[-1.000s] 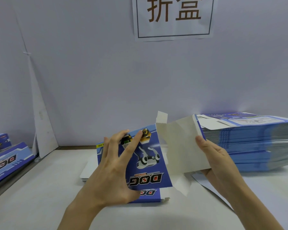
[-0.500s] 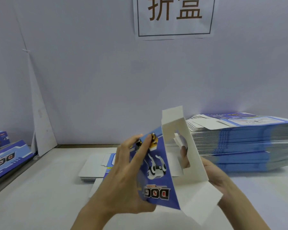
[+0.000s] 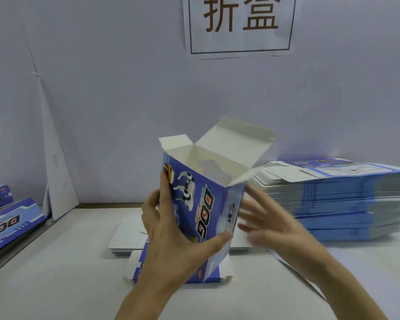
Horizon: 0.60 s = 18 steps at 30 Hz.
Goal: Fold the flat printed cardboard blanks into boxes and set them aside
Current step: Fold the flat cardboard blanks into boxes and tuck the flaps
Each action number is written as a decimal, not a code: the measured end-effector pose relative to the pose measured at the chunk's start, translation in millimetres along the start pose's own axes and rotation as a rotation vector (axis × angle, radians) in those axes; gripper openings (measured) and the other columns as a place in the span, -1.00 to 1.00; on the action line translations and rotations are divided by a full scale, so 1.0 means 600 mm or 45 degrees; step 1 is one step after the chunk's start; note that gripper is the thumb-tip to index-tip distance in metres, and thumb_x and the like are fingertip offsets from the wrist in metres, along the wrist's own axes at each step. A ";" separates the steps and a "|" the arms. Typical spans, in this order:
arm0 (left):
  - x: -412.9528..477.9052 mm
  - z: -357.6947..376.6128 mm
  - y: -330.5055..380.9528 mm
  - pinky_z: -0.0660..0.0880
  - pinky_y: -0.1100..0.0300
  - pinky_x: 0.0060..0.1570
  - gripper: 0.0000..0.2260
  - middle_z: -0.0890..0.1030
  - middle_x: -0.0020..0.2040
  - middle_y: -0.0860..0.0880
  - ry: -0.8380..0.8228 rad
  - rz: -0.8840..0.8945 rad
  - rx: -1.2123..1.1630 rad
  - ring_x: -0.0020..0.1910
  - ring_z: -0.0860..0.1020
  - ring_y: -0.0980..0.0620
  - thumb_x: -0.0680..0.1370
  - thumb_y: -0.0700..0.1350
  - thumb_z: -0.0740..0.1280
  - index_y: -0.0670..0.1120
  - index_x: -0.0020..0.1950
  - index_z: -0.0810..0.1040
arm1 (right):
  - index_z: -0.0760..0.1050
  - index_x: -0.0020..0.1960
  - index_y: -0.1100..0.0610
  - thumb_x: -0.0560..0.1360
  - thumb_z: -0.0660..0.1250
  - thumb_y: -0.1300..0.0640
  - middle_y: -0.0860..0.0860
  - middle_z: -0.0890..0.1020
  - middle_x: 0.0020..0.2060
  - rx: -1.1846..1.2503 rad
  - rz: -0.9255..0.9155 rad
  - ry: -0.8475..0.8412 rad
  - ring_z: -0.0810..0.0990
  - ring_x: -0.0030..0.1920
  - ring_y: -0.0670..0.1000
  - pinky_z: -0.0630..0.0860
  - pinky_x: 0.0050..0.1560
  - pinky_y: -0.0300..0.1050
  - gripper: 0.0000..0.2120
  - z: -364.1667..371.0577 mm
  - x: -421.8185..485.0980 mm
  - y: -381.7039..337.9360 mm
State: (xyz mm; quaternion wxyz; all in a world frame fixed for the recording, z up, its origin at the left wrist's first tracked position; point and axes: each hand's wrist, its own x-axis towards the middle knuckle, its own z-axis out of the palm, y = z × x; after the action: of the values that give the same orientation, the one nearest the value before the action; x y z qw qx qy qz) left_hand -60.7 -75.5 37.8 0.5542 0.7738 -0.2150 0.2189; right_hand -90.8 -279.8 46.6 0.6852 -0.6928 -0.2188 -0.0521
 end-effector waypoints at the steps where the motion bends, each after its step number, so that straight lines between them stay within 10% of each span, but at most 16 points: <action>1: -0.001 0.003 0.005 0.28 0.70 -0.13 0.13 0.08 0.06 0.38 0.001 -0.092 -0.053 0.20 0.17 0.41 0.03 0.40 0.48 0.52 0.34 -0.26 | 0.10 0.45 -0.43 0.32 0.51 0.12 -0.29 0.48 0.35 -0.177 0.007 -0.100 0.45 0.37 -0.15 0.44 0.31 -0.18 -0.08 0.012 -0.001 0.003; 6: -0.001 0.008 0.020 0.55 0.42 -0.14 -0.05 0.27 0.21 0.21 -0.026 -0.217 -0.286 0.22 0.40 0.32 0.17 0.53 0.36 0.32 0.48 0.09 | 0.02 0.33 -0.60 0.33 0.55 0.11 -0.27 0.58 0.19 -0.229 -0.125 0.076 0.62 0.16 -0.12 0.60 -0.03 -0.26 -0.03 0.042 0.007 0.011; 9: 0.010 -0.004 0.010 0.56 0.28 0.06 -0.35 0.45 0.22 0.18 -0.032 -0.186 -0.335 0.16 0.48 0.34 0.27 0.39 0.40 0.27 0.32 0.37 | 0.21 0.41 -0.35 0.26 0.53 0.10 -0.09 0.63 0.18 -0.013 -0.067 0.128 0.65 0.14 0.04 0.63 -0.04 -0.13 -0.13 0.021 0.002 -0.001; 12: 0.011 -0.012 0.002 0.49 -0.03 0.25 -0.19 0.59 0.21 0.12 -0.179 -0.342 -0.476 0.21 0.55 0.05 0.14 0.40 0.41 0.18 0.35 0.40 | 0.24 0.45 -0.12 0.25 0.50 0.04 -0.04 0.62 0.22 0.071 0.033 0.062 0.63 0.18 0.07 0.62 -0.02 -0.09 -0.17 0.015 -0.002 0.000; 18: 0.009 -0.006 -0.002 0.61 0.23 -0.08 -0.51 0.70 -0.06 0.11 -0.132 -0.360 -0.553 -0.05 0.66 0.10 0.24 0.20 0.39 0.03 0.11 0.57 | 0.29 0.38 -0.21 0.27 0.51 -0.06 -0.08 0.65 0.15 0.057 0.024 0.206 0.67 0.11 0.03 0.63 -0.12 -0.17 -0.27 0.031 0.009 0.002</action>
State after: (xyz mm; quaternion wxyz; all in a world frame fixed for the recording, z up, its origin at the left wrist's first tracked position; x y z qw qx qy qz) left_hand -55.7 -72.1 41.1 0.7206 0.6693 -0.1747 0.0482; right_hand -89.4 -260.3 46.3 0.7165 -0.6727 -0.1575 -0.0964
